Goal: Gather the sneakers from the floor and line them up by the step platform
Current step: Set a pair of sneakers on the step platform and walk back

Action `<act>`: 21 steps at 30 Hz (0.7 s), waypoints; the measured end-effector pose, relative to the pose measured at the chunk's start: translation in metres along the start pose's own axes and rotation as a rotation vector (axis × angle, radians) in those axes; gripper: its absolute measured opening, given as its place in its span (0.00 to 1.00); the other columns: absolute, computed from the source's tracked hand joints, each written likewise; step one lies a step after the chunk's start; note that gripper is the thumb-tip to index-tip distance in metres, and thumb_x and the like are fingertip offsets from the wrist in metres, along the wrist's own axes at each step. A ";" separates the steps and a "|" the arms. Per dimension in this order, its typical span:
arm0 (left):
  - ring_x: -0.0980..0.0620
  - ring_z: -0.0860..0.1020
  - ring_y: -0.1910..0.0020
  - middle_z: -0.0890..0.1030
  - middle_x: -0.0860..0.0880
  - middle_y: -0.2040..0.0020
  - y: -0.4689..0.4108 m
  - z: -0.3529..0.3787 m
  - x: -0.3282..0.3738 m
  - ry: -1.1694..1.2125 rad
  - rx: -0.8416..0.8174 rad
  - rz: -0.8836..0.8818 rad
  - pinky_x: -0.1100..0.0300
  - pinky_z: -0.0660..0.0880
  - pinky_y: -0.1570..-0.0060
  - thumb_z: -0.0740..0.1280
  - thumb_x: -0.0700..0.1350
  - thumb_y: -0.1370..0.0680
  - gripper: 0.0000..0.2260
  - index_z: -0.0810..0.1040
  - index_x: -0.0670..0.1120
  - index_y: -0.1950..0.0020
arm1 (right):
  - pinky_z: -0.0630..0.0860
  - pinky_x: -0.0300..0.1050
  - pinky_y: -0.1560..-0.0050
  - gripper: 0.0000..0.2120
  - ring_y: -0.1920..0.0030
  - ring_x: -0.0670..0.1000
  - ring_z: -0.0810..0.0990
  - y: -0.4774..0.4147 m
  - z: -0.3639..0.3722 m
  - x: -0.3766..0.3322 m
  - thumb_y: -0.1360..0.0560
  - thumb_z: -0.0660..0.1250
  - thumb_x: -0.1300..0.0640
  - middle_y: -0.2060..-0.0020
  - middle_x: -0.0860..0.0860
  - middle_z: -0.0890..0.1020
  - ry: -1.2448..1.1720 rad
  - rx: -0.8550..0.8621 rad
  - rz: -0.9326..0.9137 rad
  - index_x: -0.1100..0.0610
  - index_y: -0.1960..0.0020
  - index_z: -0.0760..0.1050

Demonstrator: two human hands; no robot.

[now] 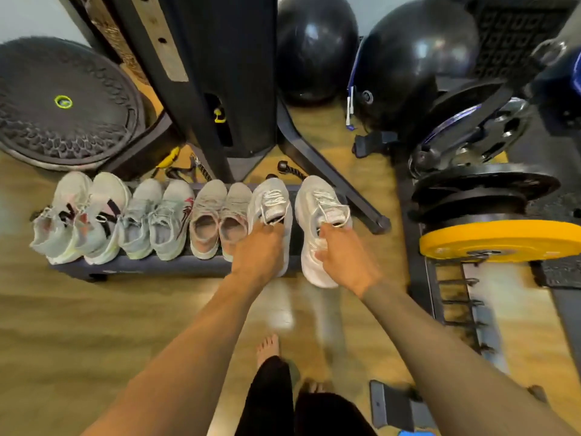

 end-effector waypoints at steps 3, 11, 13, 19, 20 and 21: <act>0.40 0.73 0.41 0.78 0.42 0.43 -0.043 0.037 -0.013 -0.021 -0.023 0.016 0.48 0.74 0.52 0.61 0.42 0.23 0.12 0.72 0.43 0.41 | 0.75 0.54 0.43 0.20 0.40 0.60 0.75 -0.052 0.032 0.009 0.24 0.64 0.60 0.40 0.58 0.76 0.022 -0.074 0.032 0.57 0.33 0.67; 0.38 0.71 0.40 0.76 0.41 0.42 -0.128 0.136 -0.059 -0.010 -0.087 -0.036 0.44 0.72 0.53 0.61 0.41 0.23 0.14 0.70 0.43 0.38 | 0.74 0.51 0.54 0.16 0.39 0.57 0.72 -0.152 0.099 0.029 0.24 0.63 0.65 0.44 0.55 0.78 0.128 0.041 -0.040 0.59 0.37 0.69; 0.38 0.72 0.40 0.77 0.41 0.43 -0.138 0.154 -0.070 -0.028 -0.089 -0.051 0.45 0.72 0.54 0.62 0.41 0.23 0.14 0.70 0.43 0.38 | 0.72 0.51 0.58 0.16 0.40 0.57 0.71 -0.170 0.120 0.032 0.26 0.62 0.67 0.46 0.55 0.78 0.132 0.042 -0.046 0.59 0.38 0.70; 0.43 0.71 0.40 0.77 0.44 0.44 -0.139 0.195 -0.081 -0.016 -0.143 -0.052 0.49 0.71 0.57 0.62 0.40 0.24 0.11 0.71 0.43 0.41 | 0.74 0.51 0.54 0.17 0.36 0.58 0.68 -0.195 0.183 0.041 0.24 0.59 0.68 0.44 0.57 0.78 0.175 -0.173 0.015 0.60 0.36 0.65; 0.43 0.72 0.41 0.77 0.44 0.45 -0.137 0.197 -0.081 -0.013 -0.134 -0.052 0.49 0.70 0.57 0.62 0.40 0.24 0.11 0.71 0.44 0.42 | 0.73 0.51 0.55 0.17 0.36 0.58 0.68 -0.196 0.187 0.040 0.24 0.59 0.68 0.45 0.57 0.78 0.171 -0.193 0.012 0.60 0.36 0.65; 0.42 0.72 0.42 0.78 0.44 0.45 -0.136 0.197 -0.080 -0.015 -0.127 -0.046 0.50 0.70 0.58 0.62 0.39 0.25 0.12 0.71 0.44 0.42 | 0.71 0.50 0.57 0.17 0.36 0.58 0.67 -0.196 0.189 0.040 0.24 0.59 0.69 0.45 0.57 0.78 0.163 -0.197 0.011 0.60 0.36 0.65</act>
Point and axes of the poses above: each hand's wrist, its own y-axis away from the middle knuckle, its own z-axis out of the palm, x = y × z, the point moved 4 cm from there along -y, towards the middle knuckle
